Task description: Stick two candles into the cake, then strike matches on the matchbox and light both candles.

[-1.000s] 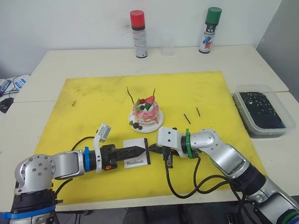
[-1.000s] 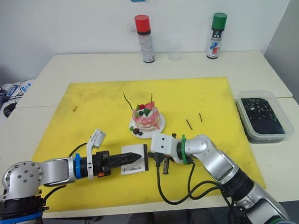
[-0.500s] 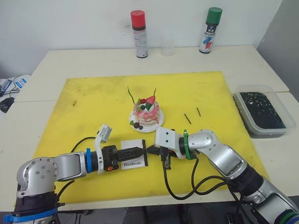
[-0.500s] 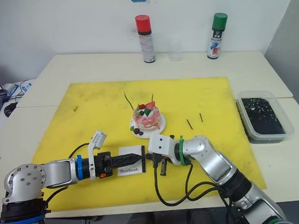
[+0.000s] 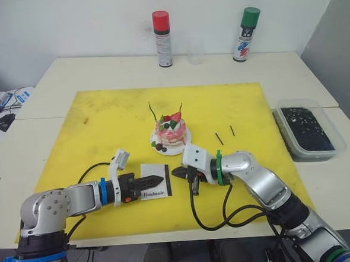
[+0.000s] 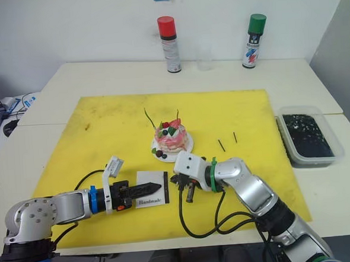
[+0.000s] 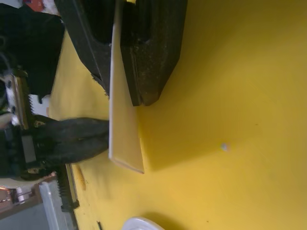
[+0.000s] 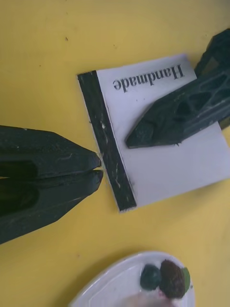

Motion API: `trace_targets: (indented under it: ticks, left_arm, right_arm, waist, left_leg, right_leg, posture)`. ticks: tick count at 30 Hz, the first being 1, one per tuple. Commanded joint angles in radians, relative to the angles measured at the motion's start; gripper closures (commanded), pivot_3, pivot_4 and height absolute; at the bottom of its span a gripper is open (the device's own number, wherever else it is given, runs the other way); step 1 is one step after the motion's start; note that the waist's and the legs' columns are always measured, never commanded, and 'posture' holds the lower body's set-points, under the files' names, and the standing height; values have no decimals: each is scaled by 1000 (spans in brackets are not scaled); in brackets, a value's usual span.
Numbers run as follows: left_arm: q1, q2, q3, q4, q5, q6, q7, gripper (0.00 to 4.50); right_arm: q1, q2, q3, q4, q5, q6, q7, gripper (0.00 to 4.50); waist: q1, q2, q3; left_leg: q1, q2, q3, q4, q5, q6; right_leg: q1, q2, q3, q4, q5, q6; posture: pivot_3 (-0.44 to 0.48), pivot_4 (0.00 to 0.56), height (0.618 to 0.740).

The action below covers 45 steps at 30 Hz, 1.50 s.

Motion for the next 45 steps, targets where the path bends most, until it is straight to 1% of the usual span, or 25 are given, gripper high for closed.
trace_targets:
  ticks: [1, 5, 8, 10, 13, 19, 22, 26, 28, 33, 45]
  left_arm:
    - [-36, -12, 47, -35, -140, 73, 33, 4475]
    - [-42, -75, 32, -34, -218, 82, 148, 4475]
    - [-27, -133, 2, -27, -231, 74, 228, 4475]
    - [-14, -169, -21, -21, -217, 70, 275, 4475]
    - [3, -200, -43, -13, -196, 61, 312, 4475]
    - [21, -213, -68, 5, -140, 40, 330, 4475]
    - [26, -214, -70, 2, -137, 37, 332, 3669]
    - [28, -200, -69, 7, -151, 48, 319, 2429]
    - [31, -188, -70, 18, -155, 54, 307, 2429]
    - [33, -167, -74, 68, -117, 41, 287, 2429]
    - [32, -177, -85, 75, -106, 32, 282, 2429]
  right_arm:
    - [-9, -12, -88, -94, 55, 50, -16, 4500]
    - [9, -82, -183, -168, 105, 117, -16, 4500]
    - [35, -138, -202, -209, 124, 140, -12, 4500]
    - [60, -167, -196, -231, 129, 147, -9, 4500]
    - [94, -198, -162, -246, 118, 132, -8, 4500]
    - [129, -206, -92, -234, 92, 98, -28, 4500]
    - [136, -207, -68, -224, 83, 82, -28, 4500]
    - [144, -223, -38, -206, 69, 52, -19, 4500]
    - [147, -227, -30, -202, 65, 41, -15, 4500]
    - [144, -217, -11, -193, 63, 28, -8, 4500]
    - [131, -192, 6, -187, 64, 8, 7, 4500]
  waist:
    - [0, 0, 0]
    - [1, 0, 0]
    - [0, 0, 0]
    - [-1, 0, 0]
    - [-1, 0, 0]
    - [-1, 0, 0]
    - [-1, 0, 0]
    - [-1, 0, 0]
    - [-1, 0, 0]
    - [-1, 0, -1]
    - [-1, 1, -3]
  left_leg:
    - [0, 0, 0, 0, 0, 0]
    - [-1, 0, 0, -1, 0, 0]
    - [-1, 0, 0, -1, 0, 0]
    - [-1, 0, 0, -1, 0, 0]
    - [-1, 0, 0, -2, 0, 0]
    - [0, -1, 0, -1, 0, 0]
    - [0, -1, 1, 0, 0, 0]
    - [0, -1, 0, 0, 0, 0]
    - [0, -1, 0, 0, 0, 0]
    - [0, -1, 0, -1, 0, 0]
    - [1, 0, 0, -1, 0, 0]
  right_leg:
    - [0, 0, 0, 0, 0, 0]
    - [0, 0, 0, -2, 0, 0]
    - [1, -1, 0, -3, 0, 0]
    - [0, 0, 0, -3, 0, 0]
    - [0, 1, 0, -3, 0, 0]
    - [1, 1, 1, -3, 1, 1]
    - [1, 0, 1, -3, 1, 2]
    - [2, 0, 1, -5, 1, 2]
    - [2, 0, 1, -5, 1, 2]
    - [2, 1, 1, -6, 1, 2]
    - [2, 1, 1, -6, 1, 2]
  posture:
    - [0, 150, 740]
    - [0, 150, 740]
    - [0, 150, 740]
    - [0, 150, 740]
    - [0, 150, 740]
    - [0, 150, 740]
    - [0, 150, 740]
    - [0, 150, 740]
    - [0, 150, 740]
    - [0, 150, 740]
    - [0, 150, 740]
